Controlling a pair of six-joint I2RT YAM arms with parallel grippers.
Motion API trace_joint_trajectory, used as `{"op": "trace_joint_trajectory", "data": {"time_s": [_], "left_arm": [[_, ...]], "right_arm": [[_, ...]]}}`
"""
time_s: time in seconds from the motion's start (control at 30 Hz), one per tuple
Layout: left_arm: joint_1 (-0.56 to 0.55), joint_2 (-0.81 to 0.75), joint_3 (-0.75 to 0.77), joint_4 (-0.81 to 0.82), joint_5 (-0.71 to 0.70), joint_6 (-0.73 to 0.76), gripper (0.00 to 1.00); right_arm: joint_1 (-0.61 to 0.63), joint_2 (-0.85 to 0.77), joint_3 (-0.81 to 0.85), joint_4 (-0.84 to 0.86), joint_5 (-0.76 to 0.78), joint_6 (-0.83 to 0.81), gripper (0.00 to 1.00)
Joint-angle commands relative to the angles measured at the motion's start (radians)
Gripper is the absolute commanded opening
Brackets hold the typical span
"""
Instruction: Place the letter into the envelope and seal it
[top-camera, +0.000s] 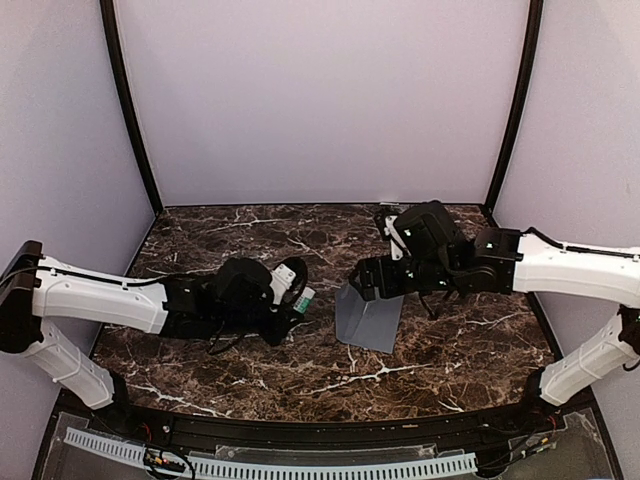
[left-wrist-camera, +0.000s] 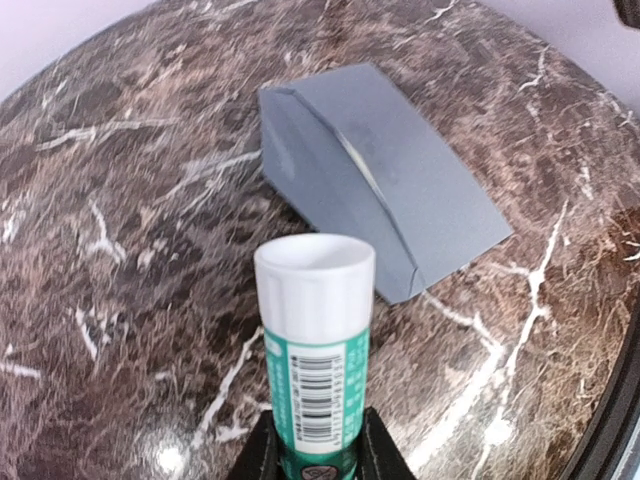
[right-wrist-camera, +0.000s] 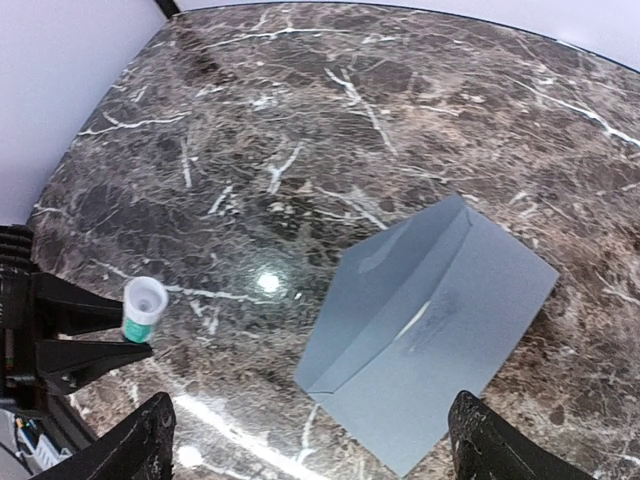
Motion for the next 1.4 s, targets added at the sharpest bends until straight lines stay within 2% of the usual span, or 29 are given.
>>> {"op": "trace_joint_trajectory", "data": {"time_s": [0.0, 0.1, 0.23, 0.6, 0.8, 1.07, 1.37], "left_arm": [[0.040, 0.016, 0.049, -0.249, -0.055, -0.165, 0.03], [0.089, 0.035, 0.061, -0.359, -0.027, -0.230, 0.06], [0.143, 0.059, 0.052, -0.412, -0.009, -0.276, 0.10], [0.237, 0.180, 0.038, -0.410, 0.028, -0.308, 0.12], [0.245, 0.244, 0.058, -0.401, 0.051, -0.302, 0.21], [0.245, 0.241, 0.065, -0.424, 0.029, -0.308, 0.42], [0.246, 0.206, 0.068, -0.415, 0.039, -0.300, 0.49]], "right_arm": [[-0.031, -0.045, -0.067, -0.027, 0.128, 0.041, 0.92], [-0.050, -0.068, -0.098, -0.024, 0.137, 0.039, 0.92], [-0.062, -0.088, -0.125, -0.017, 0.147, 0.032, 0.93], [-0.085, -0.107, -0.157, 0.002, 0.136, 0.012, 0.93], [-0.091, -0.117, -0.164, 0.004, 0.136, 0.007, 0.93], [-0.095, -0.129, -0.173, 0.007, 0.138, 0.002, 0.93], [-0.098, -0.137, -0.183, 0.017, 0.133, -0.004, 0.93]]}}
